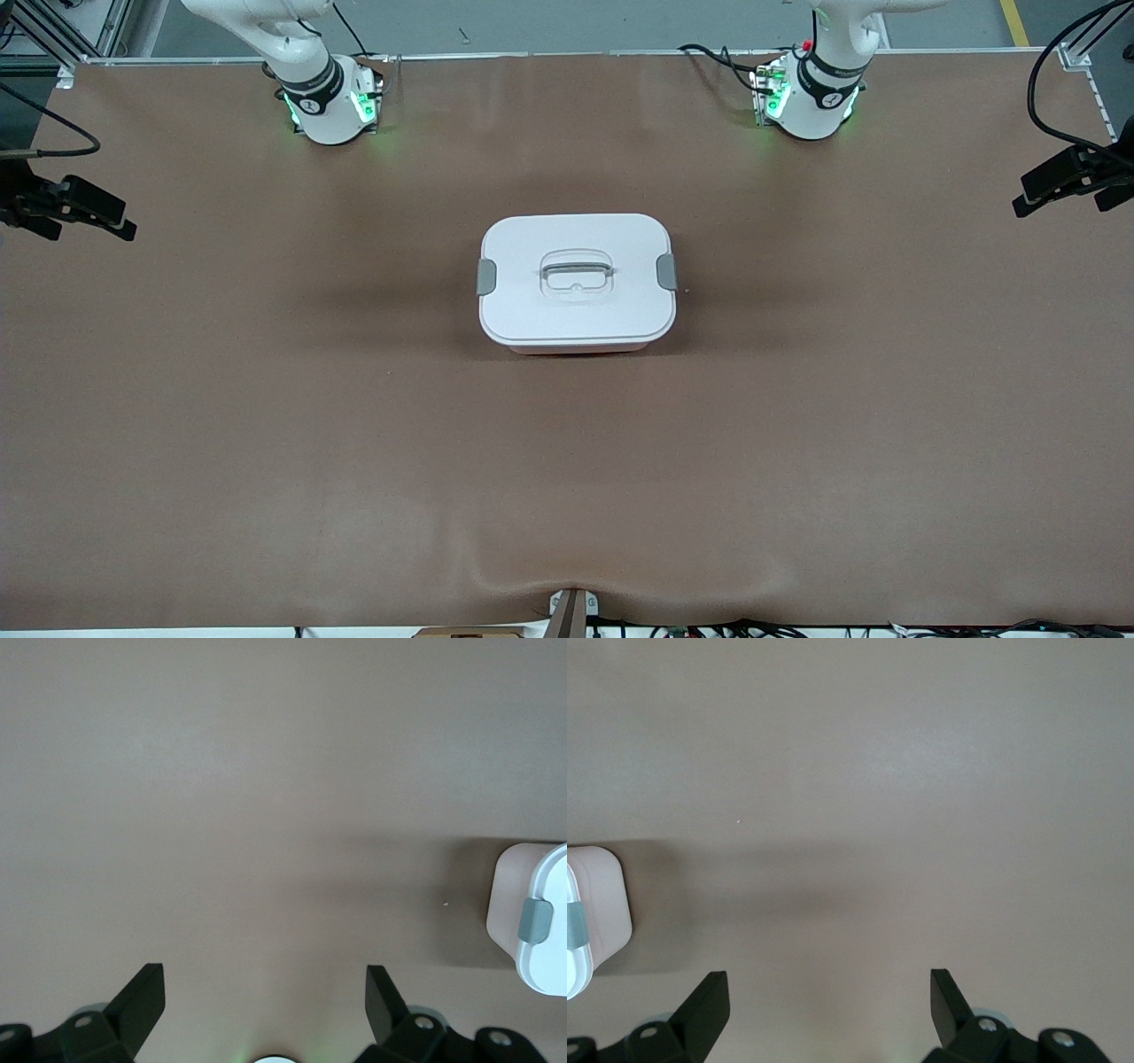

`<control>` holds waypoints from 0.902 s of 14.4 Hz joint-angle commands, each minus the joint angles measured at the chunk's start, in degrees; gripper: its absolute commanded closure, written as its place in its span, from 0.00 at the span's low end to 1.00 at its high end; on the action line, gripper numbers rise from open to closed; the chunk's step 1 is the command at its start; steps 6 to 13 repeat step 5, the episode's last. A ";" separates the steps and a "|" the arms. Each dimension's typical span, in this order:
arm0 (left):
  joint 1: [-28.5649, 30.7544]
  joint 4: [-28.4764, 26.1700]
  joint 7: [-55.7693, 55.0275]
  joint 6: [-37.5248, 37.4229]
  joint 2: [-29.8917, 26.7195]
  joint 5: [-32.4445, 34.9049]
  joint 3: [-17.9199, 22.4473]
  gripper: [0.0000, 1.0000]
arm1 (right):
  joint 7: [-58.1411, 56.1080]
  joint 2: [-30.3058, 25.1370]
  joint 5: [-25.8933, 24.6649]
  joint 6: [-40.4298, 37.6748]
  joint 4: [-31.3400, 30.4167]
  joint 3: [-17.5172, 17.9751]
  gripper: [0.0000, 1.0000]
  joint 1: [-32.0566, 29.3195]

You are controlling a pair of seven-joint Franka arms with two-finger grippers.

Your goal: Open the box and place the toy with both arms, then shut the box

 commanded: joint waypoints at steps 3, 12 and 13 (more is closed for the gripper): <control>2.90 -0.42 0.04 0.21 -0.62 0.42 -3.32 0.00 | -0.40 -0.14 1.10 -0.28 0.37 0.26 0.00 -0.57; 2.90 0.10 0.04 0.21 -0.36 0.42 -3.32 0.00 | -0.40 -0.14 1.10 -0.28 0.37 0.26 0.00 -0.57; 2.90 0.10 0.04 0.21 -0.36 0.42 -3.32 0.00 | -0.40 -0.14 1.10 -0.28 0.37 0.26 0.00 -0.57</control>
